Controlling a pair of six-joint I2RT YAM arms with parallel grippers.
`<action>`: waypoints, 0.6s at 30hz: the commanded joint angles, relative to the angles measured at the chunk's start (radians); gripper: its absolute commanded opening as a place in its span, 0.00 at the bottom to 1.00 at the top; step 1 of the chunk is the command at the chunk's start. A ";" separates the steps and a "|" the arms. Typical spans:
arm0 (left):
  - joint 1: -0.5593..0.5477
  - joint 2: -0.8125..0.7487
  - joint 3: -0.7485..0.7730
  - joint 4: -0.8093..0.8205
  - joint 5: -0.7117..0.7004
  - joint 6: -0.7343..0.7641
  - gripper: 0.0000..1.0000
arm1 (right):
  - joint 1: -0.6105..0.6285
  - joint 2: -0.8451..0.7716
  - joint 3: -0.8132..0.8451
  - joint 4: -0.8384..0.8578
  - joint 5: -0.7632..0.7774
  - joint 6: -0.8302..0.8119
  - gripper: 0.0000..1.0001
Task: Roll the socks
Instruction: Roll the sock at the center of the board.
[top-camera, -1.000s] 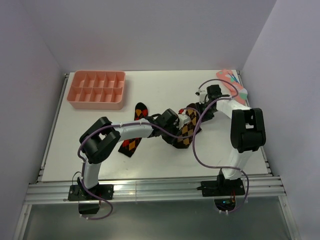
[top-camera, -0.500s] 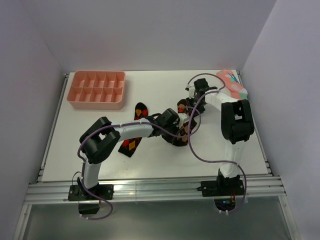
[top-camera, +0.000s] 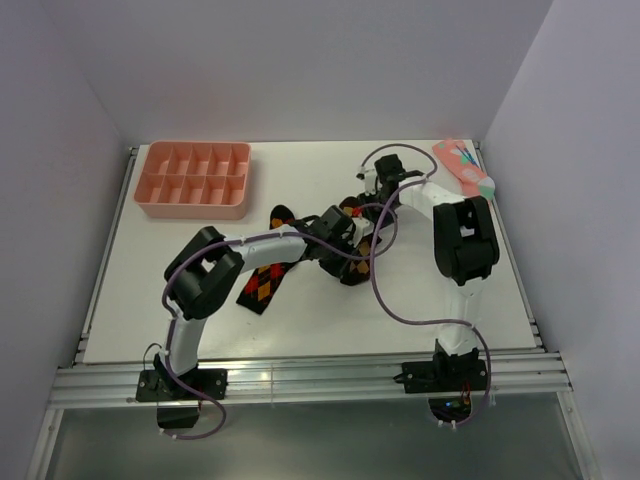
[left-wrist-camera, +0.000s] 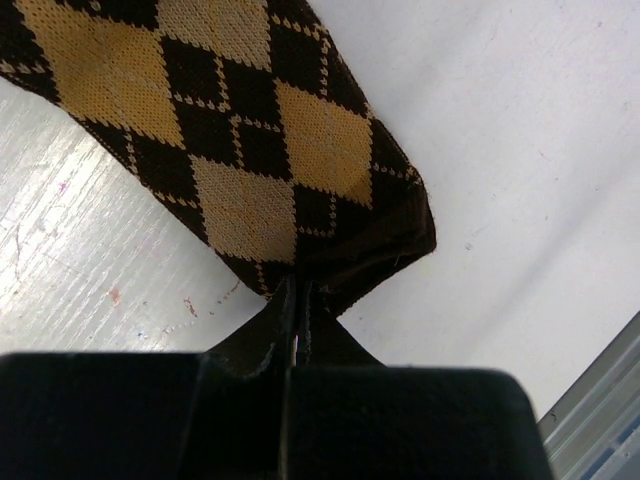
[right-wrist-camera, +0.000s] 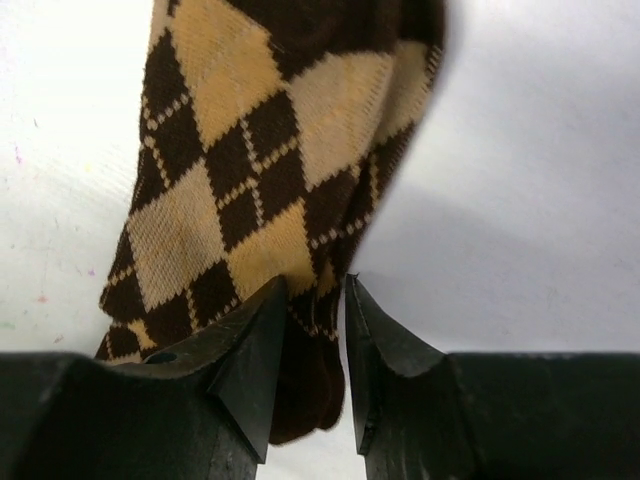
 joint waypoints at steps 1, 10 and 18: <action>0.009 0.027 0.042 -0.052 0.064 0.051 0.00 | -0.062 -0.081 -0.025 0.040 -0.073 0.030 0.38; 0.009 0.050 0.080 -0.128 0.102 0.075 0.00 | -0.174 -0.224 -0.100 0.145 -0.231 0.075 0.47; 0.012 0.101 0.160 -0.206 0.153 0.063 0.00 | -0.283 -0.443 -0.338 0.294 -0.365 0.047 0.45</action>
